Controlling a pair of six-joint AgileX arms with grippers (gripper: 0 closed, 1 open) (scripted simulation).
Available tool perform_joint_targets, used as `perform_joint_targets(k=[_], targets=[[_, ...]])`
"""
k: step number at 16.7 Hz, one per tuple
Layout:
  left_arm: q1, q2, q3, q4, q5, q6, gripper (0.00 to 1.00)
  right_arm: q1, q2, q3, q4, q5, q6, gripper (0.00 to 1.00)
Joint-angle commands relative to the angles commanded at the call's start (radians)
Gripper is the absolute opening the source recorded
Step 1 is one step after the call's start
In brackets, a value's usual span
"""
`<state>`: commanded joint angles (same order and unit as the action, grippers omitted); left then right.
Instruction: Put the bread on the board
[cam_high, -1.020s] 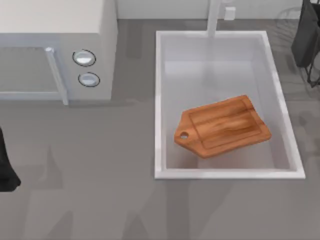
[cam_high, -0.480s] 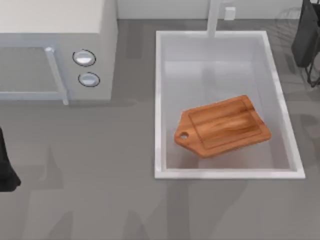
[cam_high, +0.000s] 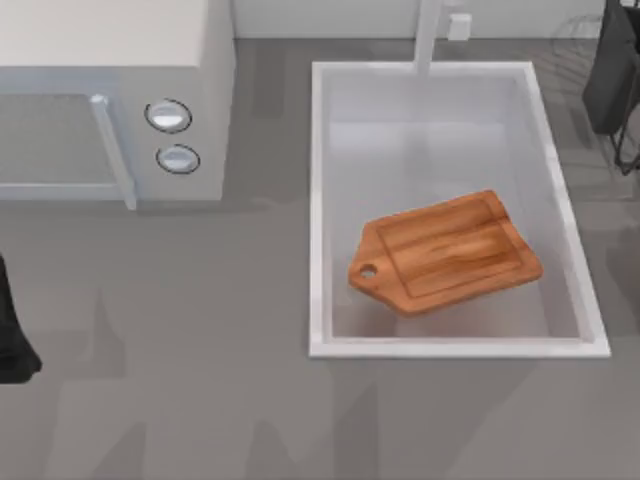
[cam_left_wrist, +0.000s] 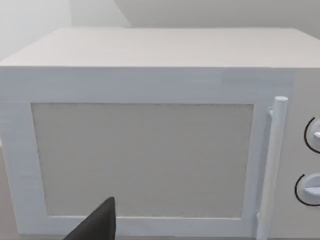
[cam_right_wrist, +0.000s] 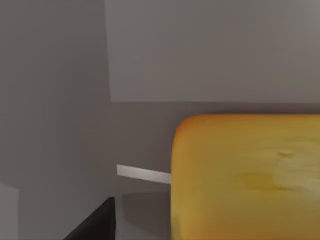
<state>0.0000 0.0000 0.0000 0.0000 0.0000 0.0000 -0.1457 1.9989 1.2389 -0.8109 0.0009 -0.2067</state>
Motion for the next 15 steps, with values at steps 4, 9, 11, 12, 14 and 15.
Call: perform_joint_targets(k=[4,9,11,12,14,15], targets=[[0.0,0.0,0.0,0.0,0.0,0.0,1.0,0.0,0.0,0.0,0.0,0.0,0.0,0.77],[0.0,0.0,0.0,0.0,0.0,0.0,1.0,0.0,0.0,0.0,0.0,0.0,0.0,0.4],[0.0,0.0,0.0,0.0,0.0,0.0,1.0,0.0,0.0,0.0,0.0,0.0,0.0,0.25],[0.0,0.0,0.0,0.0,0.0,0.0,1.0,0.0,0.0,0.0,0.0,0.0,0.0,0.17],[0.0,0.0,0.0,0.0,0.0,0.0,1.0,0.0,0.0,0.0,0.0,0.0,0.0,0.02],[0.0,0.0,0.0,0.0,0.0,0.0,1.0,0.0,0.0,0.0,0.0,0.0,0.0,0.0]])
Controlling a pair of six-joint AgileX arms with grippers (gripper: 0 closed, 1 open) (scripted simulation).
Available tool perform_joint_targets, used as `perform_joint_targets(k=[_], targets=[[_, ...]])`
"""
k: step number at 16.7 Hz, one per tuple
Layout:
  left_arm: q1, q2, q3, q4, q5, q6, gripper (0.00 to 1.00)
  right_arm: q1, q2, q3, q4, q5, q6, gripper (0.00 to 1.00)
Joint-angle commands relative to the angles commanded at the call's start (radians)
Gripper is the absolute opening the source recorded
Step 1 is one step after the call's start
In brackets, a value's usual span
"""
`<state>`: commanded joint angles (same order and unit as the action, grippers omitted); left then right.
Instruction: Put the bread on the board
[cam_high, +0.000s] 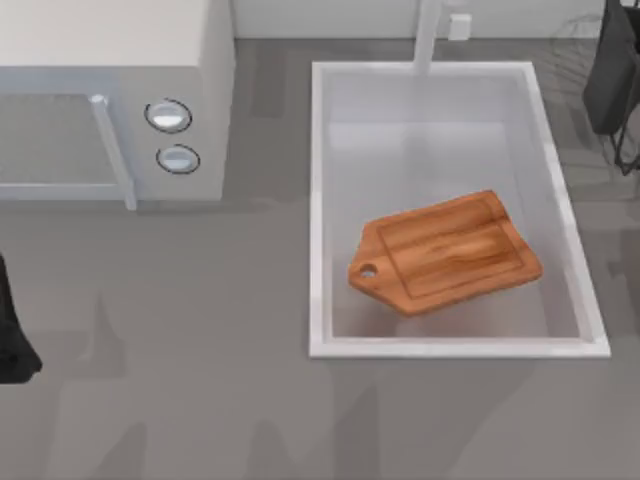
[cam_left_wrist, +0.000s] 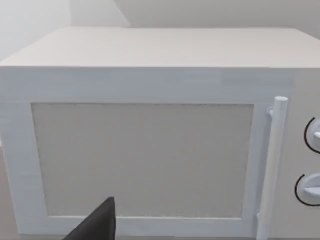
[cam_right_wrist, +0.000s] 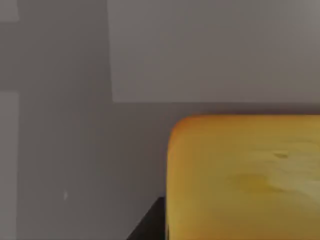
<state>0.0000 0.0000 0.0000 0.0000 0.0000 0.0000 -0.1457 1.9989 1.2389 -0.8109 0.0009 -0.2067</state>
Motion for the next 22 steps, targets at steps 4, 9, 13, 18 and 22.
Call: perform_joint_targets(k=[4,9,13,18,22], targets=[[0.0,0.0,0.0,0.0,0.0,0.0,1.0,0.0,0.0,0.0,0.0,0.0,0.0,0.0],[0.0,0.0,0.0,0.0,0.0,0.0,1.0,0.0,-0.004,0.004,-0.003,0.0,0.001,0.0],[0.0,0.0,0.0,0.0,0.0,0.0,1.0,-0.001,-0.038,0.088,-0.117,0.0,-0.001,0.0],[0.0,0.0,0.0,0.0,0.0,0.0,1.0,-0.002,-0.11,0.223,-0.344,0.0,-0.003,0.0],[0.0,0.0,0.0,0.0,0.0,0.0,1.0,-0.002,-0.126,0.249,-0.372,0.0,-0.003,0.0]])
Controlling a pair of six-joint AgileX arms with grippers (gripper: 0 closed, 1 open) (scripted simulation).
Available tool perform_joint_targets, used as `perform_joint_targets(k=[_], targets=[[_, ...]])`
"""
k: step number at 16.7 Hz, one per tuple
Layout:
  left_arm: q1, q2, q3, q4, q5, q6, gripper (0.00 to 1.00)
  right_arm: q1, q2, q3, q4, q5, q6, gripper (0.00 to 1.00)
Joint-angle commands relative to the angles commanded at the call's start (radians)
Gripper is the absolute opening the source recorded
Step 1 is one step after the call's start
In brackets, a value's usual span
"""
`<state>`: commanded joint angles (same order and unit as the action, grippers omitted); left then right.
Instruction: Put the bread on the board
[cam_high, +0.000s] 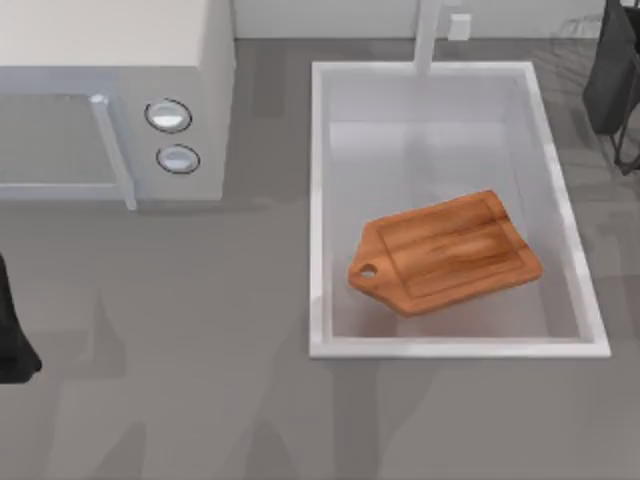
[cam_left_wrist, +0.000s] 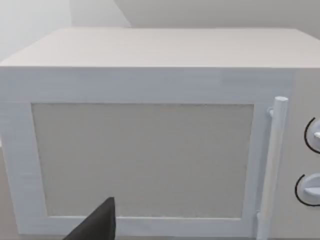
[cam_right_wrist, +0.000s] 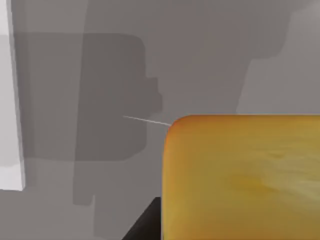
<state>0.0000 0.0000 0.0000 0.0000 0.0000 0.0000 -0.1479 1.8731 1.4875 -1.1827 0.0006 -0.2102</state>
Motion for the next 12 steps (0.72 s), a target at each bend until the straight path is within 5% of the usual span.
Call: perform_joint_targets(k=[6,12], targets=[[0.0,0.0,0.0,0.0,0.0,0.0,1.0,0.022,0.037,0.043,-0.009,-0.001,-0.095,0.0],[0.0,0.0,0.0,0.0,0.0,0.0,1.0,0.13,0.162,0.189,-0.056,0.0,-0.556,0.0]])
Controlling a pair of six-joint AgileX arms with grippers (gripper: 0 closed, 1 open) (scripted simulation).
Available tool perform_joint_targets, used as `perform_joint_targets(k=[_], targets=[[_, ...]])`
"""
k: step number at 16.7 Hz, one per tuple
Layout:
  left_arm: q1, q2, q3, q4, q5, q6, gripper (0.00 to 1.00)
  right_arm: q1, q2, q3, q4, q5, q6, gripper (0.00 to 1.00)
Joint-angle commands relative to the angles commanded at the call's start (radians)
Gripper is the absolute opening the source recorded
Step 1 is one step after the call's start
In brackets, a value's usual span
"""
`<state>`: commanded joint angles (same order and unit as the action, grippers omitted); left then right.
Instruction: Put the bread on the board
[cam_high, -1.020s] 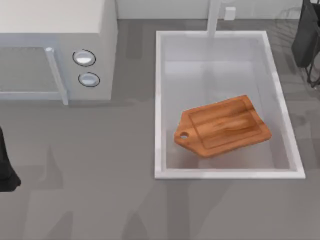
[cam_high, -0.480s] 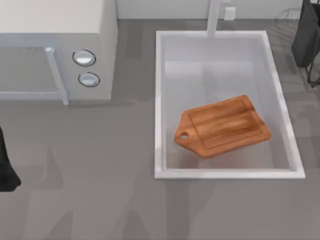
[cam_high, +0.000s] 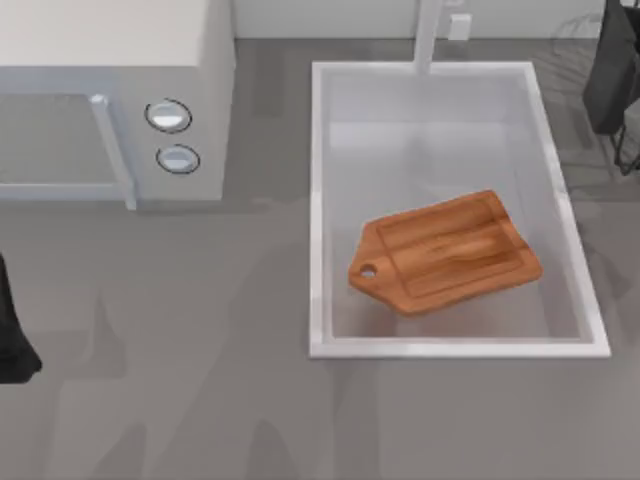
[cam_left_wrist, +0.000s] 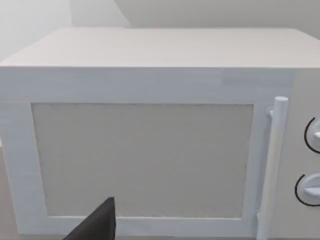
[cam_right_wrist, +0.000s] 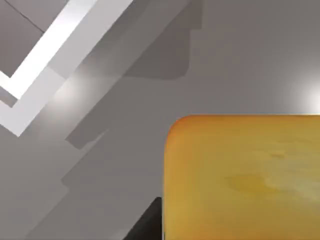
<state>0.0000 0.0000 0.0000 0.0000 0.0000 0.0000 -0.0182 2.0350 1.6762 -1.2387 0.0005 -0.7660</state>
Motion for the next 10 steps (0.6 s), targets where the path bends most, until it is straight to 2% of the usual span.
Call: perform_joint_targets(k=[10], targets=[[0.0,0.0,0.0,0.0,0.0,0.0,1.0,0.296,0.226,0.236,-0.078,-0.006,-1.178,0.0]])
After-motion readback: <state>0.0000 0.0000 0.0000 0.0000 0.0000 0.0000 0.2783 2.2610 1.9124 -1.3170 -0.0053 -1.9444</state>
